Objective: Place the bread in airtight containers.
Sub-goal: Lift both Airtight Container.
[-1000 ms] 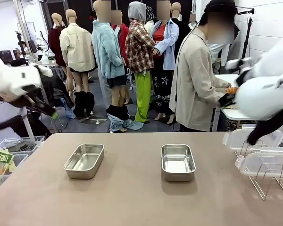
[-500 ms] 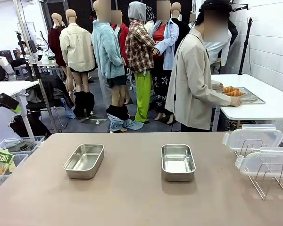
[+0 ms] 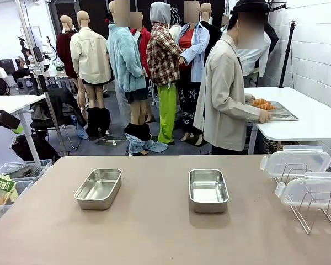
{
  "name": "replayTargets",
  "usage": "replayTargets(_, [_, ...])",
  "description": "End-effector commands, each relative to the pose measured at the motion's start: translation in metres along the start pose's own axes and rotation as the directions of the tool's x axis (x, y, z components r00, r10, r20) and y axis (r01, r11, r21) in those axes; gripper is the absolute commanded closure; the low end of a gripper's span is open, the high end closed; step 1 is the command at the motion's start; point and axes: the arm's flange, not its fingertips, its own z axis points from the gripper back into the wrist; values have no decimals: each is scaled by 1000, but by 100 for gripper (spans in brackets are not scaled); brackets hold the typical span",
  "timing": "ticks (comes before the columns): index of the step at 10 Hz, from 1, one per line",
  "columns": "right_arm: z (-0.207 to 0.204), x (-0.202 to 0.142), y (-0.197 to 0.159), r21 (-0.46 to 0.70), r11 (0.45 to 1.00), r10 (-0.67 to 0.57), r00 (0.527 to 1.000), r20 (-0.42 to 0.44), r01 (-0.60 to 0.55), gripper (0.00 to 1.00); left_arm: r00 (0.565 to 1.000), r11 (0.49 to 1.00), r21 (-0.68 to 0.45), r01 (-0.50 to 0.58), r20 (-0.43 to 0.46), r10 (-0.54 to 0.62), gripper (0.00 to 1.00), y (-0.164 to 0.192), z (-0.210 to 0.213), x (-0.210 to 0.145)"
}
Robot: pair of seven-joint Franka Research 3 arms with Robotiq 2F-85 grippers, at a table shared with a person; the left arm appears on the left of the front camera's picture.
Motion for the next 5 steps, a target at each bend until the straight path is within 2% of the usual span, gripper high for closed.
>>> replayTargets(1, [2,0,1,-12,1000,-5,1000,-2,5,0,1000,1000,2,1,2,-1,0,1,1,0])
replayTargets(5, [2,0,1,-12,1000,-5,1000,-2,5,0,1000,1000,2,1,2,-1,0,1,1,0])
